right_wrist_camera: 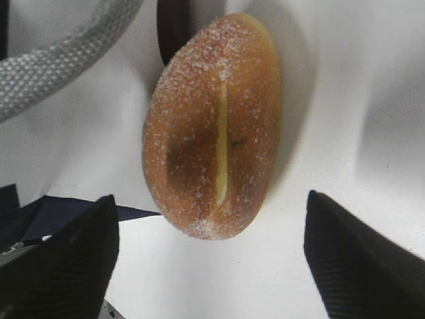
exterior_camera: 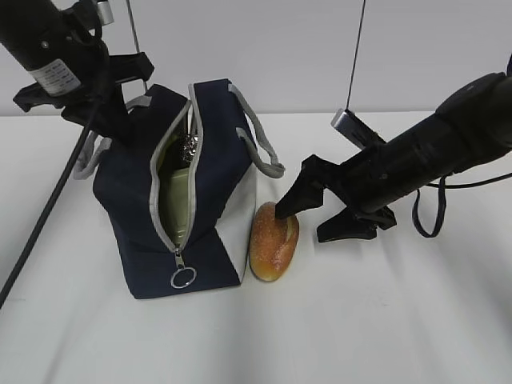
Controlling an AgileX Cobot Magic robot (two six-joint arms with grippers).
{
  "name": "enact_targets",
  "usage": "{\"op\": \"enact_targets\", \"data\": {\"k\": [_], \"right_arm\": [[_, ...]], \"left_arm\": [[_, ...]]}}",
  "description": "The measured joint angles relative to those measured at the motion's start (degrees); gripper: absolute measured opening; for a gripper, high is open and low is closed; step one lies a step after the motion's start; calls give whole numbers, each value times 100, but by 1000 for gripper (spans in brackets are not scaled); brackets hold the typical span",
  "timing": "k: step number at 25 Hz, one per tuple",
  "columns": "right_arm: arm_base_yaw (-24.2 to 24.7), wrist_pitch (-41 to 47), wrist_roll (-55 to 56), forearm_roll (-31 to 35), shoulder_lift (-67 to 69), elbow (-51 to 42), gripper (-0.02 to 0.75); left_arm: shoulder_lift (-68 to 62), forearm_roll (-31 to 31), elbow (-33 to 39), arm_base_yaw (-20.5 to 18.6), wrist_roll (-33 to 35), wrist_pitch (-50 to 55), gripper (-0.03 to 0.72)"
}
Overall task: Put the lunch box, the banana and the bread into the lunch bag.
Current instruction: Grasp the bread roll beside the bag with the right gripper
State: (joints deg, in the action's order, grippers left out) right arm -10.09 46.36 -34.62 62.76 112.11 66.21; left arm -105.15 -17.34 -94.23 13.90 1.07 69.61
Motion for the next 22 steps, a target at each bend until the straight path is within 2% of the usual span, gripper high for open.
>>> {"op": "enact_targets", "data": {"k": [8,22], "right_arm": [[0,-28,-245,230,372,344,659],[-238,-8,-538,434,689,414,629]], "left_arm": [[0,0,0,0,0,0,0],[0,0,0,0,0,0,0]]}}
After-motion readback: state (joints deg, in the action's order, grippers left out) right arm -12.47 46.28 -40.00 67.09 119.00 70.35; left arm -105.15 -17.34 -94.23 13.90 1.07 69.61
